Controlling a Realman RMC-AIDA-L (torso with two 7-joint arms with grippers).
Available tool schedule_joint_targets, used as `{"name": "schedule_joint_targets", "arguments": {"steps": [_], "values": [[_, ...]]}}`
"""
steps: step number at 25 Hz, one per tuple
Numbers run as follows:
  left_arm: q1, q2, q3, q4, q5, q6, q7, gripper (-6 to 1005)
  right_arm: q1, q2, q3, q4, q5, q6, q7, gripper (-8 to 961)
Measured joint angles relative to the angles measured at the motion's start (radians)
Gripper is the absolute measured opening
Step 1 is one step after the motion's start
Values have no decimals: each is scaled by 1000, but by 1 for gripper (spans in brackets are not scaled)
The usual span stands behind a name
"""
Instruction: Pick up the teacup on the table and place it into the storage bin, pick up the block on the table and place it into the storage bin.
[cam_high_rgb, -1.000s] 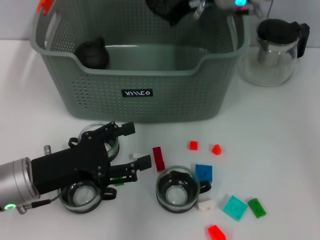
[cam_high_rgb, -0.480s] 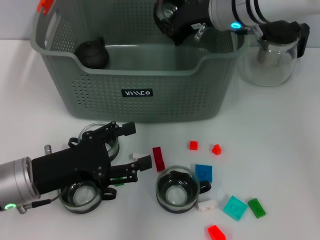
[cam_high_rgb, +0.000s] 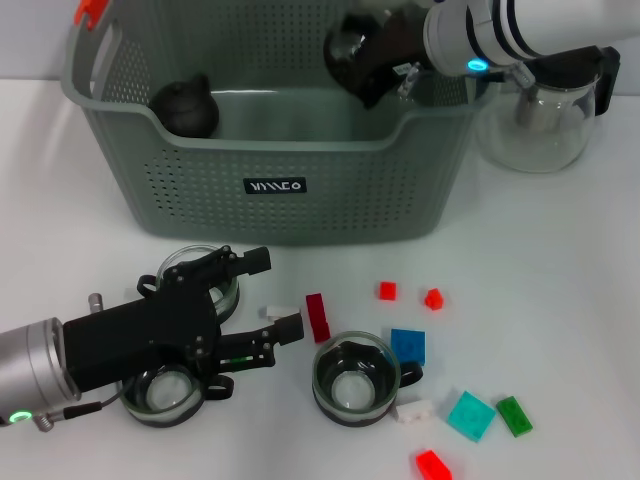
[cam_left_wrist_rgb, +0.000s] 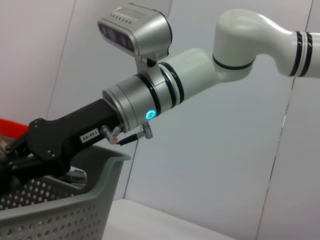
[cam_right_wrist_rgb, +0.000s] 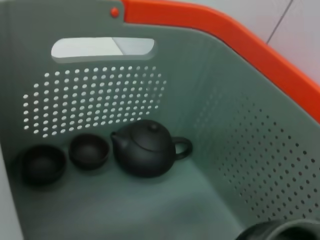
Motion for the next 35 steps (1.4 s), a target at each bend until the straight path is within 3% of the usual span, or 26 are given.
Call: {"name": "schedule_joint_targets", "arguments": {"steps": [8,15,18,23,28,31,35], "values": [[2,0,1,0,4,0,2,913,-41,2,0,-90,1,-49,11,176],[5,1,-3,0,5,3,2,912,-135,2,6,-329,72,-165,44,493],[5,2,-3,0,6,7,2,911,-214,-6,11,-486,215,-276,21,627],[5,4,-3,0,9,10,2,911,-337,-41,23,-658,443,-570,-26,624],[5,4,-3,4,12,11,2,910,-387,-59,53,-678,437,-885,-97,621],[6,6,-5,7,13,11,2,910,-409,-49,47,-677,358,-985,-138,619],[6,6,-4,8,13,10,2,910,-431,-4,30,-671,232,-1023,-198,617]]}}
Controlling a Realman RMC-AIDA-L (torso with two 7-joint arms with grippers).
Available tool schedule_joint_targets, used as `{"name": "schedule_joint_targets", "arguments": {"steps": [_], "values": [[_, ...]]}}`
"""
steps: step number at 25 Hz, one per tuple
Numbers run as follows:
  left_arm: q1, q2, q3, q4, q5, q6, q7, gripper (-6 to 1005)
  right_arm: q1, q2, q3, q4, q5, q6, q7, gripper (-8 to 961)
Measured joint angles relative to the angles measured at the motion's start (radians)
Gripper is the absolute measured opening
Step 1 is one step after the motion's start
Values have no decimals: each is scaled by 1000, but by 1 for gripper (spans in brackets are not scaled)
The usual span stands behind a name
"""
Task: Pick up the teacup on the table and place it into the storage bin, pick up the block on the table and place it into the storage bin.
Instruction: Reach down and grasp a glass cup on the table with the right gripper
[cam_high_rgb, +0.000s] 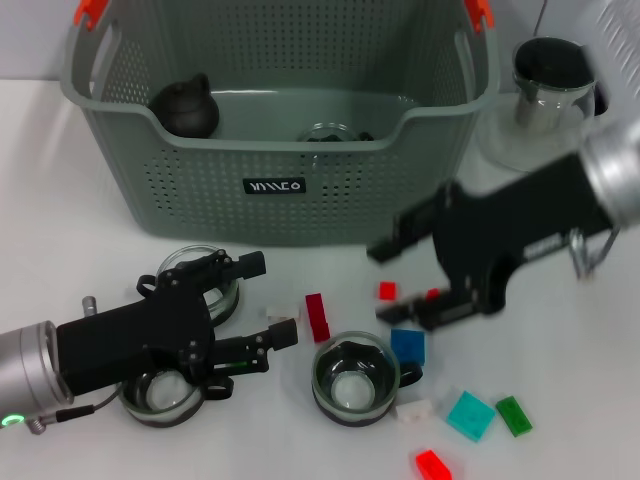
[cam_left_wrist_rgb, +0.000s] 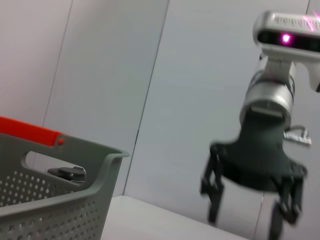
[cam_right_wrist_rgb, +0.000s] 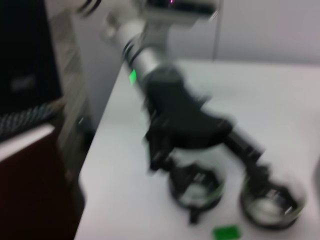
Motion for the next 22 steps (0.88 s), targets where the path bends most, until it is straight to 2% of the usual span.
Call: {"name": "schedule_joint_targets", "arguments": {"steps": [2,10,15,22], "values": [[0,1,0,0,0,-4,0,909,-5,9,-35,15,-38,-2,-15,616],[1,7,0,10,0,-15,0,909,-6,8,-219,90,-72,67,-19,594],[1,13,0,13,1,-24,0,908,20,10,-352,165,-91,173,-13,579],[0,14,0,14,1,-25,-1,907,29,15,-471,207,-87,303,-7,558]]}}
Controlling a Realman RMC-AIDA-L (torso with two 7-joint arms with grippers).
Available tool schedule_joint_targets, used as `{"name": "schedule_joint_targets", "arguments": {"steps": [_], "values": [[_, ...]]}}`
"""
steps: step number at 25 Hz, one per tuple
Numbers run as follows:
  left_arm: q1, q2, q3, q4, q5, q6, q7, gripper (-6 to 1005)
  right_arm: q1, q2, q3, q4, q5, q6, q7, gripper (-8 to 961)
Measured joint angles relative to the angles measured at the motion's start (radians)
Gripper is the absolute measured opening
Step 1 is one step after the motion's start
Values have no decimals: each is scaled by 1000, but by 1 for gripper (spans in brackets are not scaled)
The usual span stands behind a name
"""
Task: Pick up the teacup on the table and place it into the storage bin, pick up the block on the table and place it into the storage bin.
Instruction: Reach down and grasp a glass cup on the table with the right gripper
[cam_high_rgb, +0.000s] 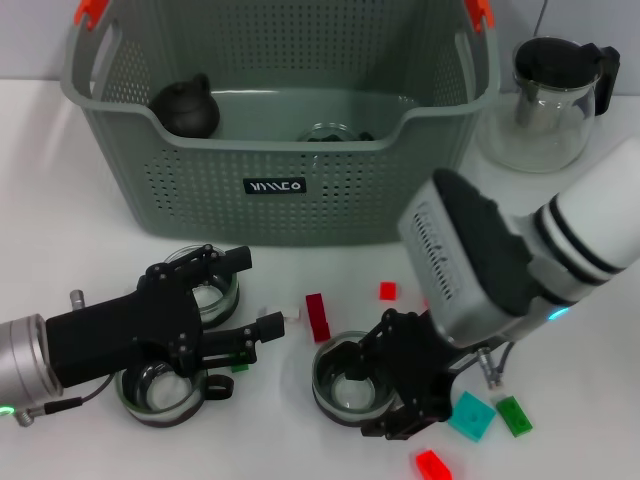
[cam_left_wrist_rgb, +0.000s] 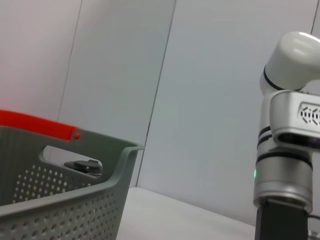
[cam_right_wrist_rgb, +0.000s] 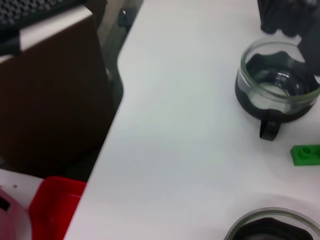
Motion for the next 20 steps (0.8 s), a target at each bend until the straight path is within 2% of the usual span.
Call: {"name": "schedule_joint_targets", "arguments": {"steps": [9,16,20], "values": [[0,0,0,-1,0,-3,-3,906,3,3,-186,19,1,175,51,531],[3,-1,0,-5,0,-14,-5,906,2,1,-209,6,2,186,92,510],[7,-2,0,-6,1,-14,-4,905,5,-1,-210,9,1,184,92,357]]}}
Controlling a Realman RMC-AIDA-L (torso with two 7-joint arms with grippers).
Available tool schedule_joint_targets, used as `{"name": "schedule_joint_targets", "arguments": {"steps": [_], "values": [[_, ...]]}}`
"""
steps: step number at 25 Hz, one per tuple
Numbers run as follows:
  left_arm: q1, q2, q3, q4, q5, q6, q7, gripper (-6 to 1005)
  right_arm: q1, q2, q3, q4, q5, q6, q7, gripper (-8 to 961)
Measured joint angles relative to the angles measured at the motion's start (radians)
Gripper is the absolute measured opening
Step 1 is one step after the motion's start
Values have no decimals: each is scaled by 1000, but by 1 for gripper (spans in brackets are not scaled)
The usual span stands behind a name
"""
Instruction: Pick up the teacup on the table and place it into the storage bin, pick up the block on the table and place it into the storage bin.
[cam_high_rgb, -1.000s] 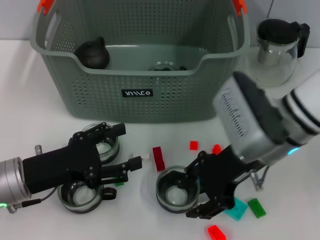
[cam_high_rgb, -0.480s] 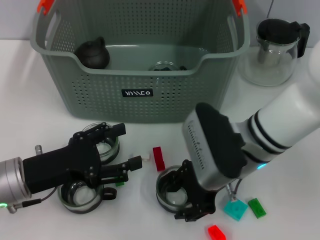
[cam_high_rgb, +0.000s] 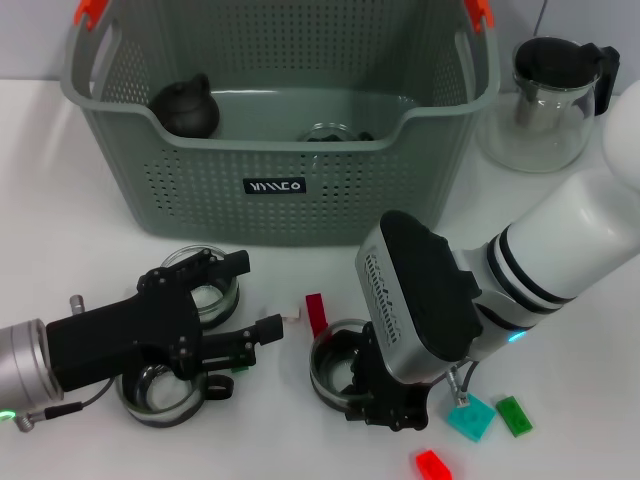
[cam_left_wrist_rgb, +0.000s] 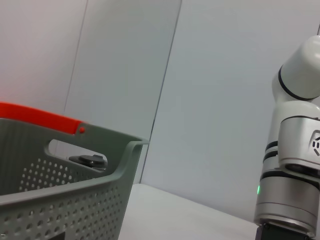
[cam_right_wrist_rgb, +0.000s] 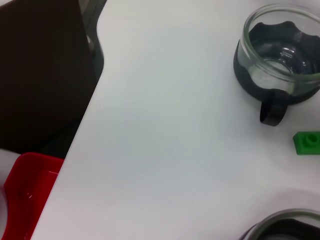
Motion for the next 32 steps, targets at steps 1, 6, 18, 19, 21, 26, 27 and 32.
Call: {"name": "schedule_joint_targets", "arguments": {"steps": [1,6,18,19,21,26,27,32], "values": [[1,0,0,0,0,0,0,905,0,0,1,0,0,-2,0,319],[4,-1,0,1,0,0,0,905,-2,-3,15,-13,1,-30,5,175],[5,-1,0,4,0,0,-2,903,-47,-15,303,-130,-23,-303,7,70],[5,-1,0,4,0,0,-1,903,-48,-15,335,-139,-31,-335,6,71],[5,-1,0,4,0,0,0,903,-51,-17,433,-168,-47,-410,5,74],[5,-1,0,4,-3,0,1,902,-50,-21,680,-287,-11,-583,-3,82],[5,-1,0,4,-3,0,1,902,-45,-21,716,-302,17,-610,-5,83],[4,-1,0,4,-5,-1,2,902,9,-38,901,-349,237,-674,0,91]]}}
